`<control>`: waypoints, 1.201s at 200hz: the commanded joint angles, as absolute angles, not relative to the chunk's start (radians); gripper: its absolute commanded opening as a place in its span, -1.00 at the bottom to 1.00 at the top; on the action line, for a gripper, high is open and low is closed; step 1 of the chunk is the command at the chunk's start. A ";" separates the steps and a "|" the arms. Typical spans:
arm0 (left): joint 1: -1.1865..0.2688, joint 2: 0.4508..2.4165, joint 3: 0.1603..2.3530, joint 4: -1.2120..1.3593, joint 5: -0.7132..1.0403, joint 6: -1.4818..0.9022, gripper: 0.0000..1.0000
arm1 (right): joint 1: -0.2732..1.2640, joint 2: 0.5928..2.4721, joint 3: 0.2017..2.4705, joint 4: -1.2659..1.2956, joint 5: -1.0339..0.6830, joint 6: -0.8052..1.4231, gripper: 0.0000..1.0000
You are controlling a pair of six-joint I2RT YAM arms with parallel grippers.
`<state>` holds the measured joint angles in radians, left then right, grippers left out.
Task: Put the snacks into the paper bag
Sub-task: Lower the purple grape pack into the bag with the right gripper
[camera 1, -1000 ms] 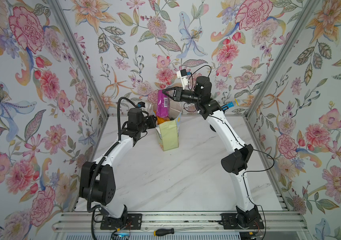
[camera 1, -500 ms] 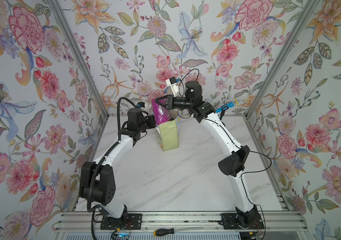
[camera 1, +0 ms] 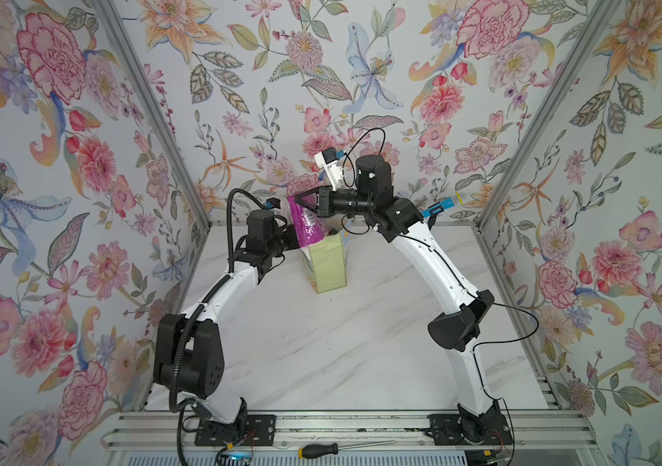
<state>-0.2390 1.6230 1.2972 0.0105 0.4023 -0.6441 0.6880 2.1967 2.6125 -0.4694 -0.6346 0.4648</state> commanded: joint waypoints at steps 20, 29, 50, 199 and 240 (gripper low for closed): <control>-0.235 1.574 1.288 0.063 0.436 -0.640 -1.00 | 0.606 2.204 2.610 -0.432 -0.612 0.530 -1.00; -0.236 1.573 1.290 0.062 0.434 -0.640 -1.00 | 0.594 2.218 2.608 -0.432 -0.603 0.534 -1.00; -0.237 1.572 1.292 0.061 0.434 -0.640 -1.00 | 0.563 2.256 2.606 -0.440 -0.576 0.550 -1.00; -0.235 1.571 1.320 0.053 0.442 -0.646 -1.00 | 0.534 2.297 2.629 -0.562 -0.380 0.451 -0.25; -0.237 1.571 1.325 0.055 0.442 -0.646 -1.00 | 0.575 2.187 2.618 -0.561 -0.350 0.385 -0.15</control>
<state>-0.2356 1.6211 1.2961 0.0086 0.4088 -0.6445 0.5484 2.3215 2.6102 -0.5583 -0.3809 0.4511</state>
